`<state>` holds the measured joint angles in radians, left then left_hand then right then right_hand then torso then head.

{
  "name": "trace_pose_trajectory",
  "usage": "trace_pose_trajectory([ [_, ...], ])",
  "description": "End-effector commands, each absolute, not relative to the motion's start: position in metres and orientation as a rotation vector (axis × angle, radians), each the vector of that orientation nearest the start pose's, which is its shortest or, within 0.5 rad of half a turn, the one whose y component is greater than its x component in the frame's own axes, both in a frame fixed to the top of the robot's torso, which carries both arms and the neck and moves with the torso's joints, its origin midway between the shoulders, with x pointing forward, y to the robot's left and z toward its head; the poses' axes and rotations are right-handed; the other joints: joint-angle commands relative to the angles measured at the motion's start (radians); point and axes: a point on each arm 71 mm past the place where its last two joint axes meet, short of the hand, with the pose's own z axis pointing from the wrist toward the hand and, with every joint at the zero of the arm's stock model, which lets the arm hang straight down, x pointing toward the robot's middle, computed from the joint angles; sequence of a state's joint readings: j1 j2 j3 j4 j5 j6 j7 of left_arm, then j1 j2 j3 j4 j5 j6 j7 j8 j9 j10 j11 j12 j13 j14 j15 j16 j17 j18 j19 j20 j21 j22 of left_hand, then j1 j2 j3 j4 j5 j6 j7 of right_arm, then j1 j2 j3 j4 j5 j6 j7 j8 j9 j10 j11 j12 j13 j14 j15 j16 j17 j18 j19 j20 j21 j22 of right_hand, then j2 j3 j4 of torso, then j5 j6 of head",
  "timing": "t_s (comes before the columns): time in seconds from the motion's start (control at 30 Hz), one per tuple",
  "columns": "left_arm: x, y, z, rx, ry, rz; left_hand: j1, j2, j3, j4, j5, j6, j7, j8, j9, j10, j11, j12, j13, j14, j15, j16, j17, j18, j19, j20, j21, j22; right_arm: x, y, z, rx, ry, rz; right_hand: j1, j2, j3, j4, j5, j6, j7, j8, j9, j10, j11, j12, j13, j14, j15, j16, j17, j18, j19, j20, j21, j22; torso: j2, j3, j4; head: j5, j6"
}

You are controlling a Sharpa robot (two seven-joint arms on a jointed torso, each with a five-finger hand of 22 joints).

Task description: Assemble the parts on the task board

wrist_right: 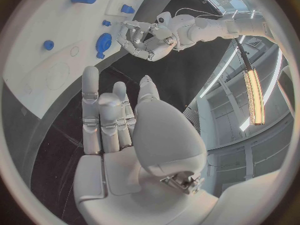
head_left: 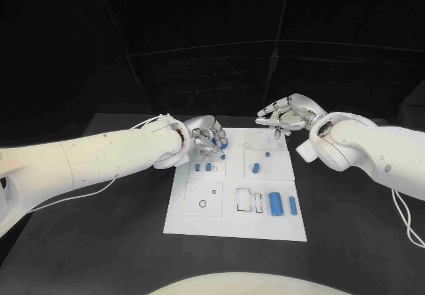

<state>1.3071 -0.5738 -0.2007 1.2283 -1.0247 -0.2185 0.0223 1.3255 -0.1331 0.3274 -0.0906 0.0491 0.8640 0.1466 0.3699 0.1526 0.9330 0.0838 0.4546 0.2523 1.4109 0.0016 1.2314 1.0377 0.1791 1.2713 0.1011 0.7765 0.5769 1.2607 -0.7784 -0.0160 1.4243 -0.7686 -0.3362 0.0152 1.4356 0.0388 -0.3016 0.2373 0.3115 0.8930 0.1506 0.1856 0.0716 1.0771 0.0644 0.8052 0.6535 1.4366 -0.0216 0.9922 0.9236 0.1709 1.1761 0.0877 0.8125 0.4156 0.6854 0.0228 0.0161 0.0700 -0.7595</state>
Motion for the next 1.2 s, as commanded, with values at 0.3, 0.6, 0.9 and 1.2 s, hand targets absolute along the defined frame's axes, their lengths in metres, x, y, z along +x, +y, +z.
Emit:
trace_pose_trajectory([
  [0.3, 0.539, 0.134, -0.213, 0.148, 1.857, -0.729, -0.011, 0.011, -0.008, -0.007, -0.001, 0.061, -0.011, -0.028, -0.029, 0.043, -0.009, -0.02, -0.051, 0.064, -0.012, 0.11, 0.119, -0.033, 0.103, -0.012, 0.176, 0.195, 0.519, -0.198, -0.154, 0.452, 1.668, 1.035, 0.005, 0.009, -0.004, -0.001, 0.003, -0.006, 0.002, 0.005, -0.001, -0.008, -0.001, 0.005, -0.001, 0.0, 0.005, -0.005, 0.001, 0.013, 0.008, 0.0, -0.006, -0.001, -0.001, 0.0007, -0.0001, -0.001, -0.003],
  [0.6, 0.541, 0.127, -0.218, 0.195, 1.891, -0.702, -0.015, 0.013, -0.009, -0.007, -0.001, 0.072, -0.013, -0.036, -0.036, 0.052, -0.01, -0.027, -0.064, 0.067, -0.013, 0.113, 0.119, -0.036, 0.11, -0.014, 0.191, 0.212, 0.52, -0.198, -0.154, 0.452, 1.666, 1.034, 0.005, 0.009, -0.004, -0.001, 0.003, -0.006, 0.002, 0.005, -0.001, -0.008, -0.001, 0.005, -0.001, 0.0, 0.005, -0.005, 0.001, 0.013, 0.008, 0.0, -0.006, -0.001, 0.0, 0.0006, 0.0012, -0.006, -0.003],
  [0.9, 0.54, 0.122, -0.221, 0.213, 1.912, -0.702, -0.015, 0.016, -0.008, -0.01, -0.001, 0.086, -0.016, -0.043, -0.042, 0.066, -0.013, -0.033, -0.077, 0.07, -0.016, 0.115, 0.117, -0.041, 0.121, -0.017, 0.215, 0.242, 0.52, -0.197, -0.154, 0.451, 1.666, 1.036, 0.006, 0.01, -0.004, -0.002, 0.007, -0.006, 0.002, 0.006, -0.001, -0.009, -0.001, 0.005, -0.002, 0.0, 0.005, -0.003, 0.004, 0.013, 0.009, 0.0, -0.006, -0.001, -0.001, 0.0004, 0.002, -0.008, -0.006],
  [1.2, 0.539, 0.118, -0.227, 0.222, 1.937, -0.698, -0.014, 0.019, -0.005, -0.013, -0.001, 0.095, -0.018, -0.048, -0.046, 0.075, -0.016, -0.038, -0.086, 0.073, -0.018, 0.116, 0.116, -0.045, 0.127, -0.018, 0.232, 0.264, 0.52, -0.196, -0.154, 0.45, 1.667, 1.037, 0.006, 0.01, -0.004, -0.002, 0.007, -0.006, 0.002, 0.006, -0.001, -0.009, -0.001, 0.005, -0.002, 0.0, 0.005, -0.003, 0.004, 0.013, 0.009, 0.0, -0.006, -0.001, -0.001, 0.0004, 0.0017, -0.008, -0.008],
])
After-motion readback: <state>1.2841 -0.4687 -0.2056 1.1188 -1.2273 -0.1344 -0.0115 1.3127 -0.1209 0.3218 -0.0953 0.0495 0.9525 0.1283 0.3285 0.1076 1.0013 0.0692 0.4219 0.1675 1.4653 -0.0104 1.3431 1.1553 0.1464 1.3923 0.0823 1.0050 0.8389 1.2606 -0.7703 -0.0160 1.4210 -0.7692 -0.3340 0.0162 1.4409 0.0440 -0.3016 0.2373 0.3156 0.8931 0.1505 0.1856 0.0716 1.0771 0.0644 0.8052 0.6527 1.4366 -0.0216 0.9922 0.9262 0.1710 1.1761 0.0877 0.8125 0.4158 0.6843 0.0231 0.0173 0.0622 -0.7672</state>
